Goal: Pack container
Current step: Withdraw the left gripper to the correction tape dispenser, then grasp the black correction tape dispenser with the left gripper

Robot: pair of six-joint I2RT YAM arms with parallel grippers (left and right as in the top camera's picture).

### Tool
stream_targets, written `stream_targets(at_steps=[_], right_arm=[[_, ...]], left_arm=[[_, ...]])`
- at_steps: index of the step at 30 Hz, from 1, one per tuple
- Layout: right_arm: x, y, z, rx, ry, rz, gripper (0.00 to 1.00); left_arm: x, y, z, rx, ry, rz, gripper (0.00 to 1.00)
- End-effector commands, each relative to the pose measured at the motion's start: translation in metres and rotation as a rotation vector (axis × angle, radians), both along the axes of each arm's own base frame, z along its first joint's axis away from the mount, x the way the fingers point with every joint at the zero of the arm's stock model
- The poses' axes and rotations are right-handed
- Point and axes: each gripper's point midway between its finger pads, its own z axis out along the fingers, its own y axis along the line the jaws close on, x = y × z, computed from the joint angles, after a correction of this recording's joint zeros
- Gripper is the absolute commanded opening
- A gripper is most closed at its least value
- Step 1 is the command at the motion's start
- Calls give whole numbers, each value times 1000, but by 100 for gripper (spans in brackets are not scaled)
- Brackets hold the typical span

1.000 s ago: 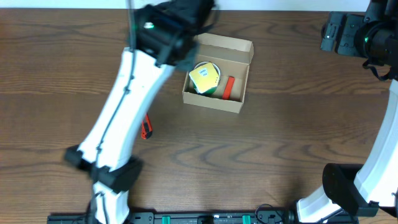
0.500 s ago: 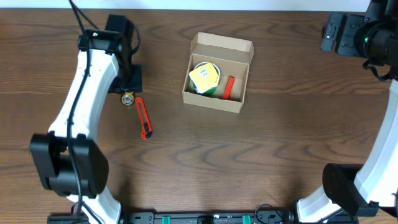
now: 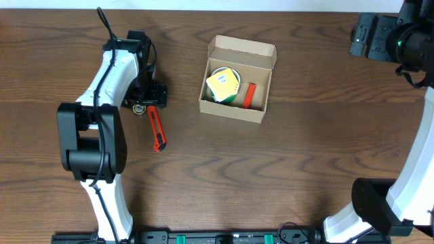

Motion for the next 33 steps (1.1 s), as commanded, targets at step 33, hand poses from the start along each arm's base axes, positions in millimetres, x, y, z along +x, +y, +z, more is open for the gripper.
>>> stream_targets(at_steps=[33], right_arm=[[0,-3,-1,8,2,-17,99]], left_arm=[[36,24,-37,-11,-84,45,85]])
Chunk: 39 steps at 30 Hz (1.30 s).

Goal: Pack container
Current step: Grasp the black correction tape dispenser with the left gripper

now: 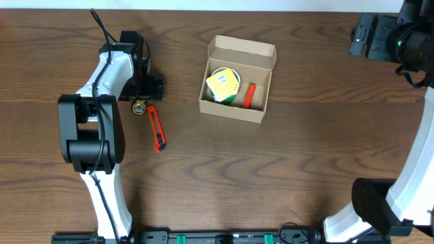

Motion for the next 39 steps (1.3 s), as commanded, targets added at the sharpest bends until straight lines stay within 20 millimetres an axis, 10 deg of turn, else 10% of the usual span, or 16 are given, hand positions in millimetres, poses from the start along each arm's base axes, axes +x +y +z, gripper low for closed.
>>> stream_targets(at_steps=[1,29,39], right_arm=[[0,-3,-1,8,3,-17,99],[0,-3,-1,8,3,-17,99],[0,-3,-1,8,3,-17,99]], left_arm=[[-5,7,-7,-2,30,11,80],[-21,16,-22,-5,116,39,36],[-14,12,-12,-29,100,45,6]])
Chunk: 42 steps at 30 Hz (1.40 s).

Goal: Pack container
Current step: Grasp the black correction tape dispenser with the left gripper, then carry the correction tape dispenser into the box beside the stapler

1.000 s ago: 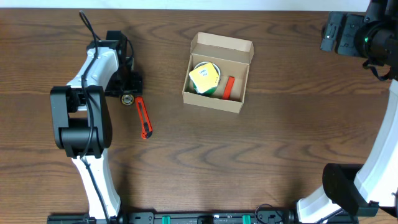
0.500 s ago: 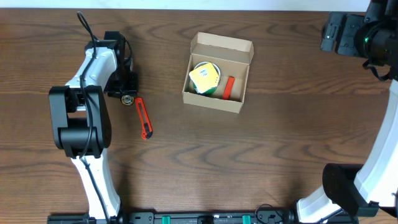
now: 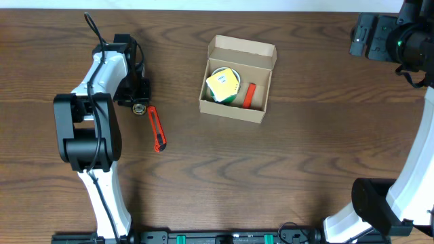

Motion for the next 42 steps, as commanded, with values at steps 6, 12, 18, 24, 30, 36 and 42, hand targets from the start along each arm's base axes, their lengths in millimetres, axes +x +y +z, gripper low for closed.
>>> stream_targets(at_steps=[6,12,18,24,30,36,42], right_arm=[[0,-3,-1,8,3,-17,99],[0,-3,-1,8,3,-17,99],[0,-3,-1,9,3,-17,99],[0,-3,-1,9,3,-17,99],[0,-3,-1,8,3,-17,99],[0,-3,-1,8,3,-17,99],[0,-3,-1,9,3,-17,99]], left_arm=[[17,0,21,-6,-12,15,6],[34,0,68,-6,-59,33,6],[38,-11,131,0,-104,21,6],[29,-44,192,41,-167,-57,6],[8,-110,222,48,-214,-194,6],[-16,-189,225,49,-254,-346,6],[-29,-259,231,15,-362,-402,6]])
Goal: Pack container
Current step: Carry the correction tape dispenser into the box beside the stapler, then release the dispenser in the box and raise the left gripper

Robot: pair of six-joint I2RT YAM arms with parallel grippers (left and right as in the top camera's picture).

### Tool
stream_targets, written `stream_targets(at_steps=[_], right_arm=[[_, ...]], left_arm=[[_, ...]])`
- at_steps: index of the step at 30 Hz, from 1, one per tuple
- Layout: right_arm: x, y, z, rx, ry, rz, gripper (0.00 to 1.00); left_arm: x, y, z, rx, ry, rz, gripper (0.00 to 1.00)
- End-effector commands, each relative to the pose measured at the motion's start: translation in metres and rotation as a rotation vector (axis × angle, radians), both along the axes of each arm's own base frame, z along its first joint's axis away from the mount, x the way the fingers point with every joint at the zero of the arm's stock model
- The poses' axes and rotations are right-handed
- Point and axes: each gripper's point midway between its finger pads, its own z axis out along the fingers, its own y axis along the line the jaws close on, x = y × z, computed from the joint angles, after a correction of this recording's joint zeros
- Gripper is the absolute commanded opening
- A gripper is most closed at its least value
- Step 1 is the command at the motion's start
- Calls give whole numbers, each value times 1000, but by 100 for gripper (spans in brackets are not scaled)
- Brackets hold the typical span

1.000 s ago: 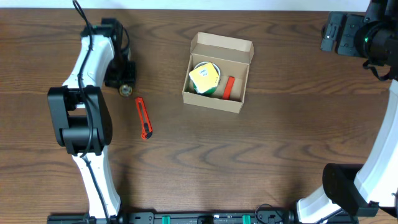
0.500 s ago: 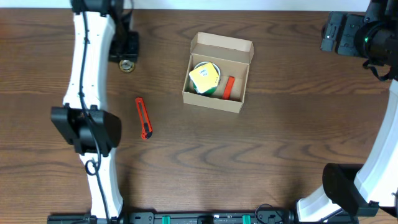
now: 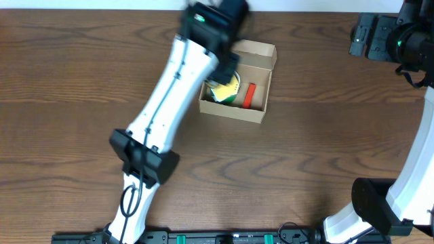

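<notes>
An open cardboard box [image 3: 261,80] stands at the middle back of the table. Inside lie a round yellow and green item [image 3: 226,91] and a small red item [image 3: 249,95]. My left arm reaches across the table and its gripper [image 3: 227,70], blurred, hangs over the box's left half; its fingers are hidden from above. The red box cutter and the small round piece do not show on the table; the arm may be covering the cutter's spot. My right gripper [image 3: 367,35] is parked at the far right back corner.
The left arm's base joint [image 3: 144,161] sits over the table's lower left. The right arm's column [image 3: 413,163] runs down the right edge. The box's raised flap [image 3: 252,47] stands at its far side.
My left arm has gone from the table's left, beside the small round piece and the red cutter, to over the box. The round piece no longer shows where it lay.
Through all three earlier moments my left gripper stayed at the left of the table by the small round piece, shifting slightly, with the red cutter lying just below it. Now the arm stretches over the box and neither item shows. The right arm never moved.
</notes>
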Motion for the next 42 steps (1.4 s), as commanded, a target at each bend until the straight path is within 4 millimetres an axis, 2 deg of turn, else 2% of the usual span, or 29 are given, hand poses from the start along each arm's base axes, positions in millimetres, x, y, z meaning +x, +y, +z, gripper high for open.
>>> stream_targets(at_steps=[1,5,9,15,19,25,35,39,42], right_arm=[[0,-3,-1,9,3,-17,99],[0,-3,-1,8,3,-17,99],[0,-3,-1,9,3,-17,99],[0,-3,-1,8,3,-17,99],[0,-3,-1,8,3,-17,99],[0,-3,-1,8,3,-17,99],[0,-3,-1,8,3,-17,99],[0,-3,-1,8,3,-17,99],[0,-3,-1,8,3,-17,99]], left_arm=[[-2,-19,8,-22,-60,41,6],[-2,-48,8,-82,-93,67,6],[1,-62,-2,-109,-86,84,6],[10,-79,-33,-118,-50,77,6],[14,-92,-61,-129,0,68,6],[14,-98,-97,-100,63,65,6],[6,-104,-145,-73,169,63,6],[7,-105,-152,-66,177,64,6],[8,-106,-153,-70,173,65,13]])
